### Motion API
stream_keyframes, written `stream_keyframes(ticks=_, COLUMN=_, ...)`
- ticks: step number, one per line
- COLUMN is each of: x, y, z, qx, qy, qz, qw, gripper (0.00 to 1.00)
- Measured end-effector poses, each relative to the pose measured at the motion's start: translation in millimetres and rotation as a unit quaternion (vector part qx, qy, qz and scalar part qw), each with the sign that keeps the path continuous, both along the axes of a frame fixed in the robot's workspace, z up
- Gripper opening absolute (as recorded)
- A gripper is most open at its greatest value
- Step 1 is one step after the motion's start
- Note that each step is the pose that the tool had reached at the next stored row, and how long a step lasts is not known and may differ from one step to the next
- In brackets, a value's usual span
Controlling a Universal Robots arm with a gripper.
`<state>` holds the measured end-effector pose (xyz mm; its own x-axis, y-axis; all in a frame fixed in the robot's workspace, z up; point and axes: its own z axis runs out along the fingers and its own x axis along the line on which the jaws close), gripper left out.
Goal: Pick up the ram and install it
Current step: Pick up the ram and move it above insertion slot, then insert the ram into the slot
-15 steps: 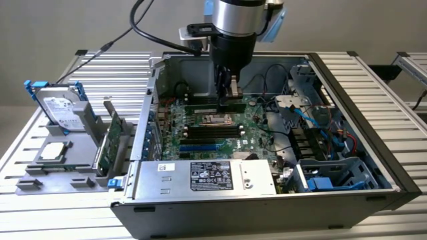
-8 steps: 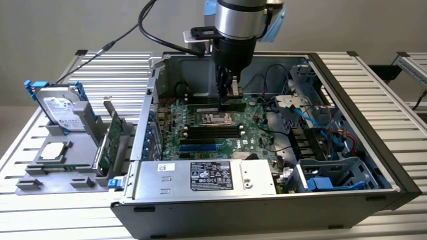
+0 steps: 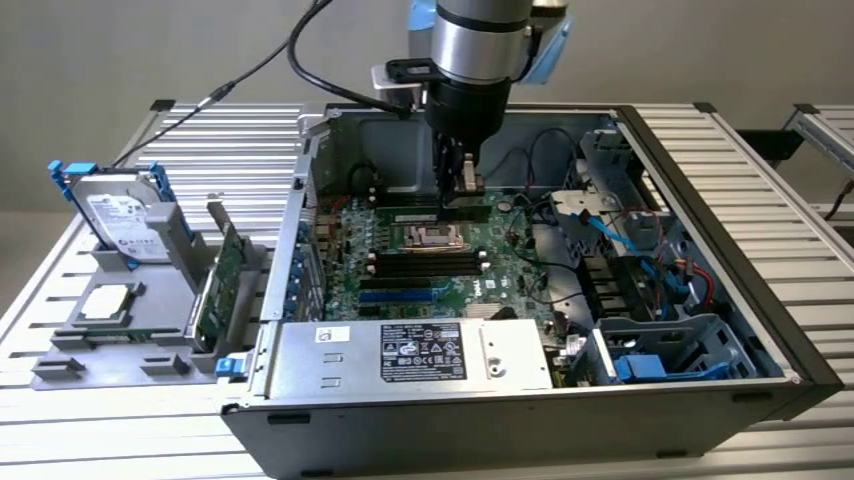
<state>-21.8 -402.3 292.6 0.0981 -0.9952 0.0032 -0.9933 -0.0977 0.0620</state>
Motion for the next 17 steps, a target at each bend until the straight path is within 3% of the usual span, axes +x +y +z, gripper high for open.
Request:
stream_keyframes(ticks=2, x=0.1, y=2.4, z=-0.3, qx=-0.0011, qy=-0.0001, qz=-0.001, qw=1.0000, gripper=0.14)
stream_keyframes(ticks=17, x=0.1, y=2.4, z=-0.3, qx=-0.0013, qy=0.0000, qz=-0.001, qw=1.0000, gripper=0.14)
